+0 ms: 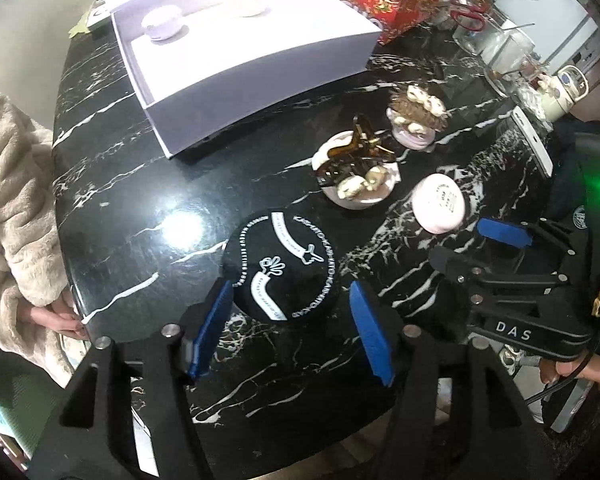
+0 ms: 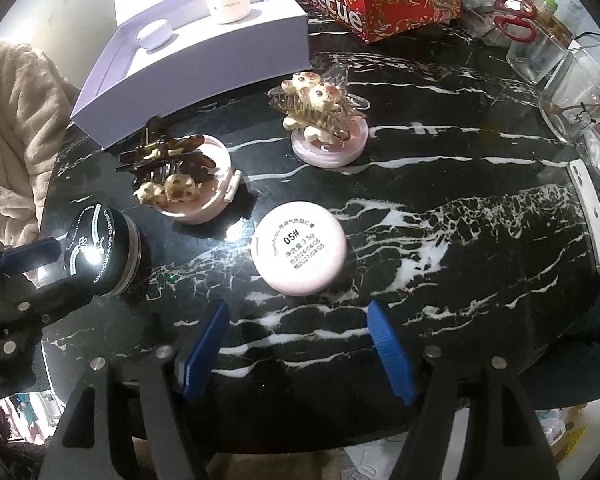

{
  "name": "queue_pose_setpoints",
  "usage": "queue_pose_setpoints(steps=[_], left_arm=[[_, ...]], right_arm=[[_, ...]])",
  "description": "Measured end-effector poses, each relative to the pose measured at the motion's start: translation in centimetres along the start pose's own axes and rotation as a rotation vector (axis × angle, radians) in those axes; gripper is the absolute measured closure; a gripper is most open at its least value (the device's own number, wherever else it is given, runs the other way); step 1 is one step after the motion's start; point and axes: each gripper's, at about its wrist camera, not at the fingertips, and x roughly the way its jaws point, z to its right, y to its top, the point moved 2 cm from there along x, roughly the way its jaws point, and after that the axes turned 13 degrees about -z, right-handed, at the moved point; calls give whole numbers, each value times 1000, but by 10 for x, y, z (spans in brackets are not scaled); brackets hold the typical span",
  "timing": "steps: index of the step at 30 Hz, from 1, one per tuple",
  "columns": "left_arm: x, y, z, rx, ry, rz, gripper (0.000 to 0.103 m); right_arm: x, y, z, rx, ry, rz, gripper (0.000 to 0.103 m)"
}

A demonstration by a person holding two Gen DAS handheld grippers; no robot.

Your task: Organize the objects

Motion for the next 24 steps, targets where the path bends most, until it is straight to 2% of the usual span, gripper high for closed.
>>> queue_pose_setpoints(steps=[7, 18, 24], left_arm=[[9, 2, -3, -26, -8, -16, 35], [35, 9, -10, -81, -43, -92, 35], [38, 14, -7, -63, -12, -83, 33]], right_arm=[[7, 5, 0, -16, 3, -9, 30], [9, 16, 1, -41, -16, 1, 27], [10, 21, -2, -54, -41, 6, 27]])
